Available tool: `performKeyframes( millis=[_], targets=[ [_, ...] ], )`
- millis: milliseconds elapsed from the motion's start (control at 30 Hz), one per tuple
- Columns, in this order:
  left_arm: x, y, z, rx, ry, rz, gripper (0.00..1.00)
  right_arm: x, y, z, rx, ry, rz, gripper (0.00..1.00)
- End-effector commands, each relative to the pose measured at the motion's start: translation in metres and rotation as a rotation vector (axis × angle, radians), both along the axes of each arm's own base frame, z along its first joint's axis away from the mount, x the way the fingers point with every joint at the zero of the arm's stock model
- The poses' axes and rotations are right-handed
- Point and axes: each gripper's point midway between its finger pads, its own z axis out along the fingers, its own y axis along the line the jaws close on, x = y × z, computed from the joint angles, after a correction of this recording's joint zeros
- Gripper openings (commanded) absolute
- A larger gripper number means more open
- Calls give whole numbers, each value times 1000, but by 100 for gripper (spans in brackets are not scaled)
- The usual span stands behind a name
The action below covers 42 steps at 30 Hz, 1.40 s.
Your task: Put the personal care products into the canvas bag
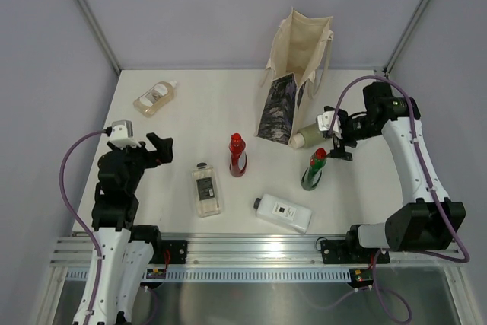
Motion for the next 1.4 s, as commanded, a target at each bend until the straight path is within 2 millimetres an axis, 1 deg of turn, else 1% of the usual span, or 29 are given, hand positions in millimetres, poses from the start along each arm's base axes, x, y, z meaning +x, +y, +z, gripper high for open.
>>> performKeyframes(
  millis=[0, 67, 167, 367, 600, 733, 867, 900, 967, 1067, 1100, 1200, 1300, 1333, 1367],
  targets=[
    [-1, -13, 10, 10, -65, -83, 99, -56, -2, -3, -8, 147, 137, 96],
    [-1, -15, 10, 11, -74, -97, 99, -57, -3, -11, -22, 138, 177, 96],
    [0, -17, 9, 12, -80, -111, 99, -63, -4, -29, -32, 181, 218, 96],
    [4, -21, 9, 16, -81, -138, 99, -68, 3, -45, -32, 233, 268, 96],
    [9, -35, 7, -8, -77, -217, 99, -58, 0, -77, -109, 257, 318, 95],
    [9, -39, 6, -15, -71, -239, 99, -58, 0, -85, -128, 267, 345, 93],
    [9, -41, 5, -32, -72, -241, 99, -59, 1, -89, -128, 281, 346, 85],
    [8, -41, 6, -33, -76, -245, 99, -60, 1, -89, -127, 287, 343, 79],
    [7, -43, 4, -40, -69, -251, 99, -61, 3, -87, -113, 293, 336, 72],
    [5, -43, 3, -40, -66, -254, 99, -61, 7, -82, -86, 291, 311, 50],
    [4, -43, 2, -41, -62, -254, 99, -61, 9, -80, -75, 293, 304, 38],
    [3, -44, 2, -45, -63, -256, 99, -61, 18, -72, -20, 307, 263, 21],
    [2, -45, 3, -50, -66, -260, 99, -57, 31, -58, 71, 342, 193, 8],
    [2, -45, 2, -54, -61, -261, 99, -58, 39, -51, 129, 380, 156, 0],
    [2, -45, 3, -55, -62, -261, 99, -56, 42, -44, 158, 389, 140, 0]
  ],
)
